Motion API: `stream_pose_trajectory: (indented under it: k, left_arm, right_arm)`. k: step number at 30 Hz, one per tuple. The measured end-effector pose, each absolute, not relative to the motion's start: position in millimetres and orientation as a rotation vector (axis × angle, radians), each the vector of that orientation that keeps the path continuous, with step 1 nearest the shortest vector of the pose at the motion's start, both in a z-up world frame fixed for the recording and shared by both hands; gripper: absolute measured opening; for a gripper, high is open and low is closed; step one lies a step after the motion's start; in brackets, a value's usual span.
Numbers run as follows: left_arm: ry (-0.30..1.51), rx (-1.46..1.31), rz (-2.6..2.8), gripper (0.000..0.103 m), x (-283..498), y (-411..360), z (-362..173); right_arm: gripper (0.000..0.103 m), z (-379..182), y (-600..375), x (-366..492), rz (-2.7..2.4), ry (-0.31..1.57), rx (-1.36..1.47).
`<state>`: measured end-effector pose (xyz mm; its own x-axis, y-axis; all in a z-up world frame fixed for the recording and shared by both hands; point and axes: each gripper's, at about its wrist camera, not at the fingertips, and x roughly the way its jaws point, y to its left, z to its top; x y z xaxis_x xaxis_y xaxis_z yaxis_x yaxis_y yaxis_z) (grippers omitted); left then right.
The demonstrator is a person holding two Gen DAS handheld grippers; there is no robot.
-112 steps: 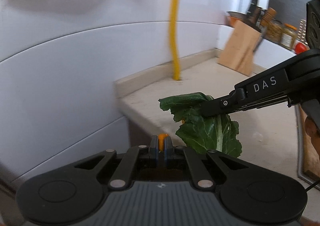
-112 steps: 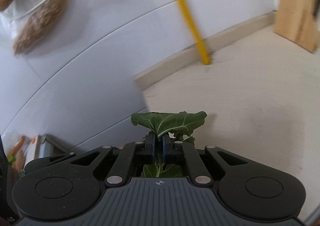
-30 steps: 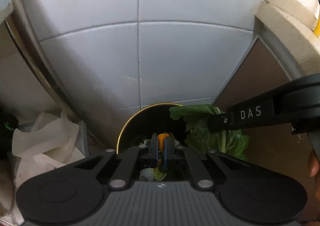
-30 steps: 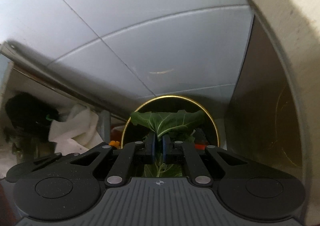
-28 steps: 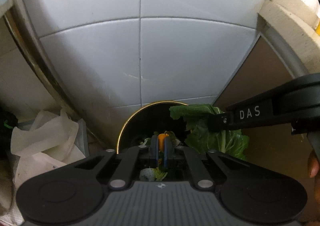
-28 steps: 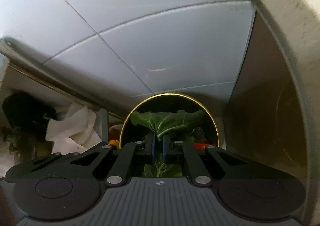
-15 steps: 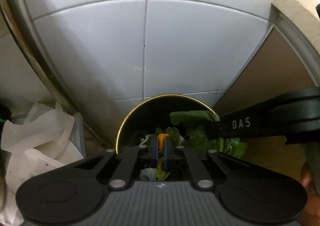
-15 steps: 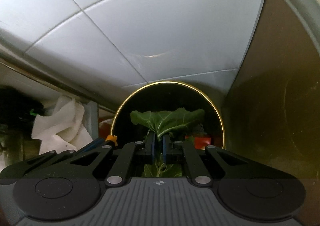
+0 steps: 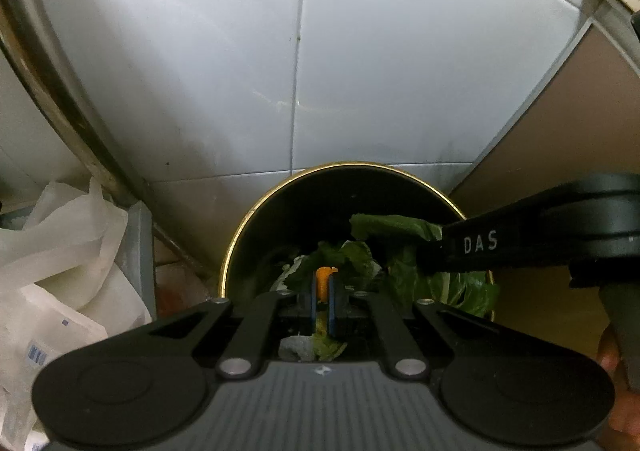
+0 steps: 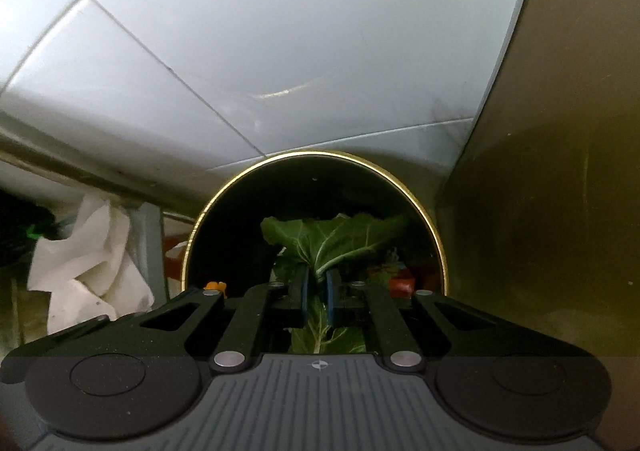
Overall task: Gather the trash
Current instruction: 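Open the left and right tools inside the bin to drop carrot and leaf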
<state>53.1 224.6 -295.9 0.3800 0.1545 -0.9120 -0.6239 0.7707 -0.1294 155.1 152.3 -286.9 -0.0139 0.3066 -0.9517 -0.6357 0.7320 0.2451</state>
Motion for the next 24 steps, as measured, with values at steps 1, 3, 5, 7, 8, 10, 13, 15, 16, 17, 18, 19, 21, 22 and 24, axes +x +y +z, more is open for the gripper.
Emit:
stream_pose_trajectory:
  k: [1, 3, 5, 7, 8, 10, 13, 15, 16, 17, 18, 19, 21, 22, 24]
  left_arm:
    - [1.076, -0.503, 0.527, 0.003, 53.7, 224.8, -297.4]
    - [1.076, -0.498, 0.528, 0.003, 54.9, 225.1, -300.0]
    - [1.078, -0.489, 0.531, 0.003, 56.6, 224.4, -300.9]
    - [1.080, -0.484, 0.529, 0.003, 58.1, 223.6, -302.1]
    - [1.082, -0.482, 0.531, 0.003, 58.7, 223.6, -302.8]
    - [1.082, -0.481, 0.534, 0.004, 58.9, 222.5, -302.6]
    - [1.089, -0.484, 0.534, 0.009, 59.0, 222.7, -302.4]
    - [1.096, -0.479, 0.540, 0.012, 59.1, 223.3, -302.1]
    - [1.101, -0.477, 0.544, 0.013, 59.0, 225.5, -303.1]
    - [1.105, -0.479, 0.545, 0.014, 58.8, 226.0, -302.7]
    - [1.107, -0.483, 0.546, 0.014, 58.4, 226.7, -302.5]
    - [1.108, -0.485, 0.548, 0.014, 57.8, 226.7, -301.4]
    - [1.105, -0.484, 0.555, 0.014, 56.5, 225.4, -297.9]
    - [1.103, -0.482, 0.558, 0.014, 55.9, 224.9, -295.6]
    - [1.099, -0.479, 0.563, 0.014, 54.4, 223.6, -289.9]
  right_arm:
    - [0.015, -289.5, 153.1, 155.2, 0.763, 1.400, -0.297]
    - [0.019, -293.8, 154.5, 155.4, 0.764, 1.403, -0.304]
    - [0.020, -296.2, 156.7, 154.9, 0.764, 1.400, -0.309]
    - [0.023, -296.7, 157.1, 155.6, 0.762, 1.395, -0.307]
    - [0.024, -297.6, 156.6, 156.1, 0.760, 1.394, -0.308]
    - [0.025, -298.6, 156.5, 157.2, 0.753, 1.392, -0.308]
    - [0.028, -297.6, 155.2, 158.0, 0.743, 1.386, -0.308]
    - [0.030, -296.2, 153.7, 158.5, 0.738, 1.380, -0.308]
    - [0.030, -295.9, 153.2, 158.7, 0.734, 1.378, -0.307]
    - [0.031, -295.2, 152.3, 158.6, 0.731, 1.379, -0.306]
    - [0.033, -293.9, 151.0, 158.3, 0.728, 1.378, -0.305]
    - [0.033, -292.8, 150.3, 158.0, 0.727, 1.374, -0.304]
    - [0.034, -289.5, 148.2, 157.2, 0.729, 1.370, -0.298]
    - [0.036, -286.9, 146.7, 156.8, 0.731, 1.368, -0.294]
    - [0.040, -281.4, 143.5, 155.5, 0.732, 1.356, -0.287]
